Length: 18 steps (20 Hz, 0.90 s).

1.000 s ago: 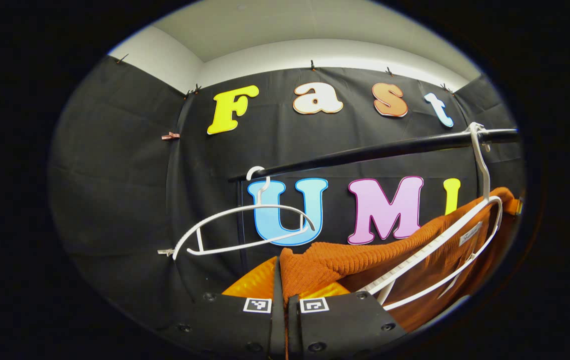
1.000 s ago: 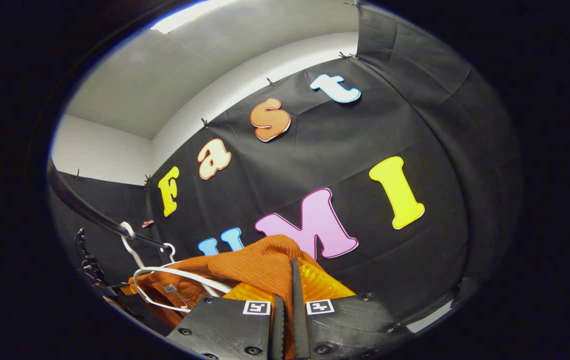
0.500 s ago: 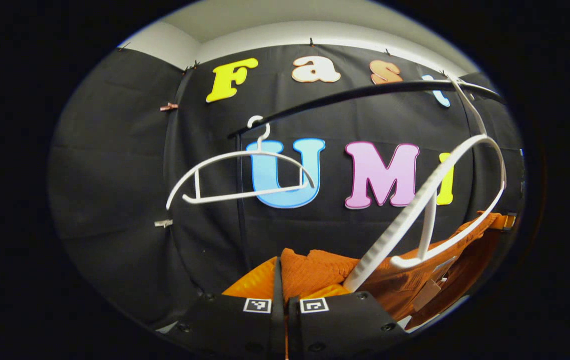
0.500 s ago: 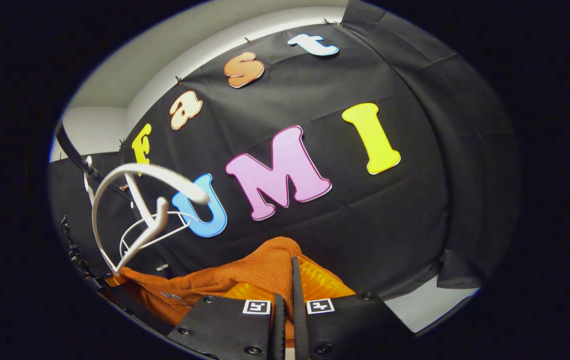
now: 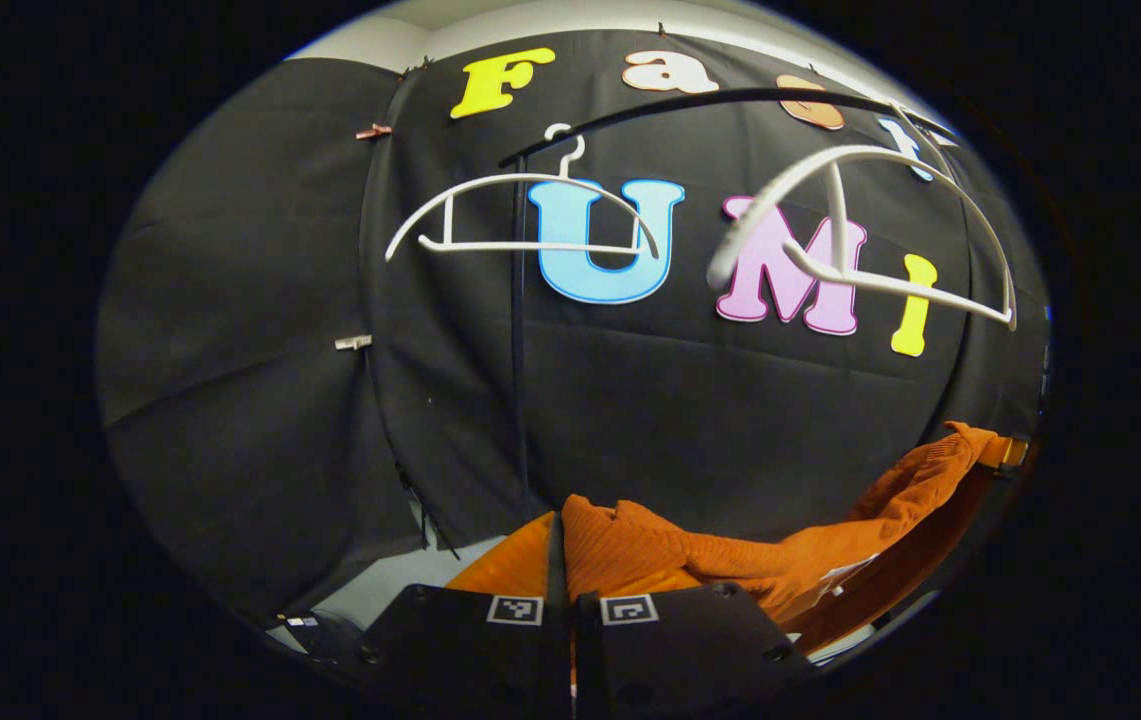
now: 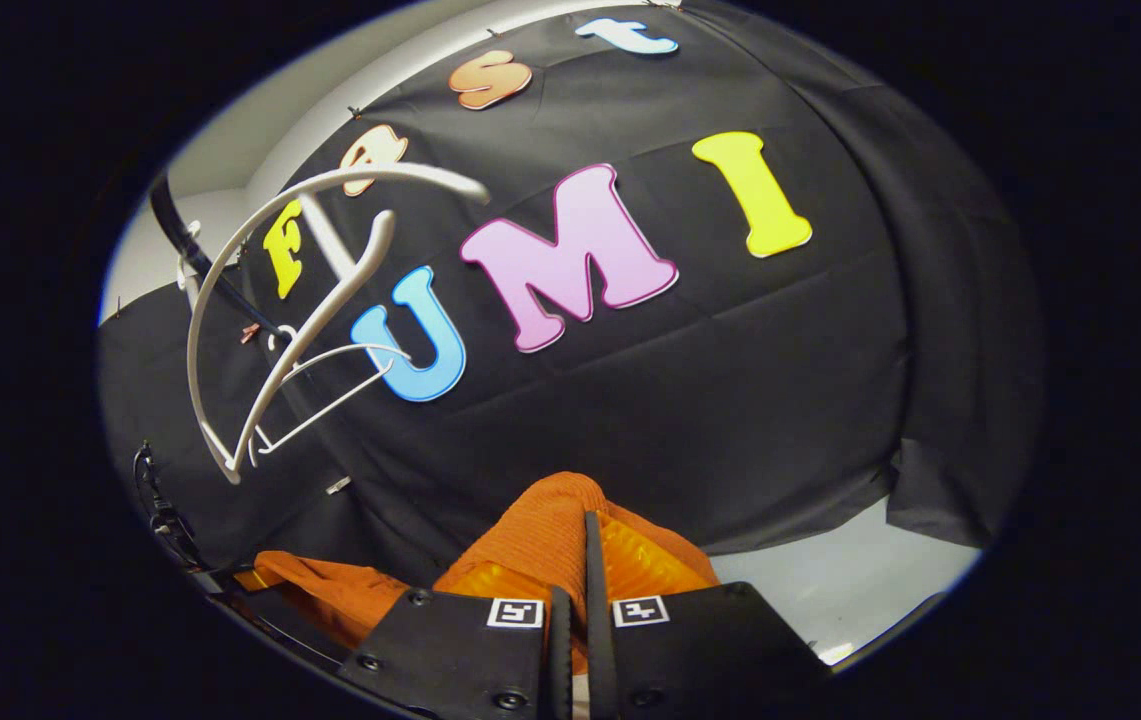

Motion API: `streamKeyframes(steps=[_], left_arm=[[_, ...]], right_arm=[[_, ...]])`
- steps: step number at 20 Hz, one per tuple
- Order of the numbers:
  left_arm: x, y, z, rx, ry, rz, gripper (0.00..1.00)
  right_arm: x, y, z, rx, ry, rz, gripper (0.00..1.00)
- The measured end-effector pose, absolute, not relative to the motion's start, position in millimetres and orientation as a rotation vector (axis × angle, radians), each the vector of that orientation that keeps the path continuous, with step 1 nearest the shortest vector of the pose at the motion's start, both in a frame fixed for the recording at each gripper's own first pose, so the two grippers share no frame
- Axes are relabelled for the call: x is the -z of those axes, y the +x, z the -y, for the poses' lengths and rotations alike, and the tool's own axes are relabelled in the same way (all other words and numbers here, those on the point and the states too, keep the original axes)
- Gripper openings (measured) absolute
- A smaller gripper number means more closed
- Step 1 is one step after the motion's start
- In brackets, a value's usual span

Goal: Grasp the clothes on the hanger with both hands and then place them into the laundry hamper below.

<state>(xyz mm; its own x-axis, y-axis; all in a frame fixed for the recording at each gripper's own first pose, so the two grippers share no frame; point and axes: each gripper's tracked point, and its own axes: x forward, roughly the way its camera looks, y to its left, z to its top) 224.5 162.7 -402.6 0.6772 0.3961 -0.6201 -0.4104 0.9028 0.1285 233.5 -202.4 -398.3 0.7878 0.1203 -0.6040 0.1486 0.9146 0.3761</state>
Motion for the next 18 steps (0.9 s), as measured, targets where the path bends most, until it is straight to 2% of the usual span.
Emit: streamKeyframes(steps=[11,18], left_arm=[[459,240,-51,-0.202,-0.062,-0.820,0.07],[513,236,-38,-0.161,-0.085,-0.992,0.11]], right_arm=[[451,184,90,-0.147,0.511,-0.903,0.11],[502,134,60,-0.171,0.419,-1.162,0.11]])
